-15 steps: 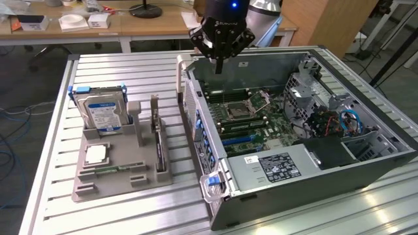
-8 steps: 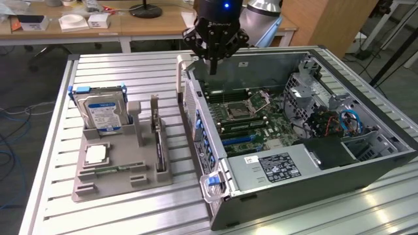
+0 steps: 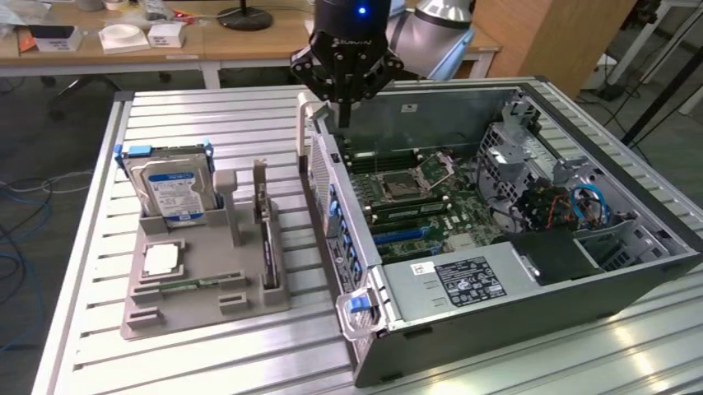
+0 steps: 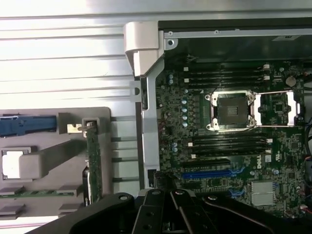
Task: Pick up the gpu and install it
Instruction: 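Reach for the gpu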
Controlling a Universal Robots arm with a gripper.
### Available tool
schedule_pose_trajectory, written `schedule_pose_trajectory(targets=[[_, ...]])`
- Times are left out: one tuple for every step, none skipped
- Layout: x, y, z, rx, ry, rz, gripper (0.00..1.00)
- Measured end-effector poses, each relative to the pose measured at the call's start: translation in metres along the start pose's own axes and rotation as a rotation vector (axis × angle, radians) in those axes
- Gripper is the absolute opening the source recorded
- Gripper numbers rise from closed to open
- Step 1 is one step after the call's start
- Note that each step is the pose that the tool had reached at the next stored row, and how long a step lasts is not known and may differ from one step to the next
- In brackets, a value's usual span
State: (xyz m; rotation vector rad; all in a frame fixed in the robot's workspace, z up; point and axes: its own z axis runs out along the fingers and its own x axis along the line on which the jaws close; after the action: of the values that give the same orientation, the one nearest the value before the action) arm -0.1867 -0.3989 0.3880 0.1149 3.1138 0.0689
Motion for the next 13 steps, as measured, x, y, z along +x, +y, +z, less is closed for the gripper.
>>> schedule_pose_trajectory(targets=[[0.003,-0.0002,0.0001,0.0000,0.0000,0.000,0.11],[0.006,-0.0004,0.0002,0.0000,0.0000,0.000,0.11],[0.009,-0.0006,0.0003,0.0000,0.0000,-0.001,0.11],[0.011,-0.0009,0.0005,0.0000,0.0000,-0.001,0.11],[0.014,-0.0011,0.0006,0.0000,0.0000,-0.001,0.11],[0.017,-0.0013,0.0007,0.0000,0.0000,-0.002,0.11],[0.020,-0.0015,0.0008,0.0000,0.0001,-0.002,0.11],[0.023,-0.0018,0.0010,0.0000,0.0001,-0.003,0.11],[0.026,-0.0020,0.0011,-0.0001,0.0001,-0.003,0.11],[0.029,-0.0022,0.0012,0.0000,0.0002,-0.003,0.11],[0.032,-0.0025,0.0013,0.0000,0.0002,-0.004,0.11],[0.035,-0.0027,0.0014,0.0000,0.0002,-0.004,0.11],[0.037,-0.0029,0.0015,-0.0001,0.0002,-0.005,0.11]])
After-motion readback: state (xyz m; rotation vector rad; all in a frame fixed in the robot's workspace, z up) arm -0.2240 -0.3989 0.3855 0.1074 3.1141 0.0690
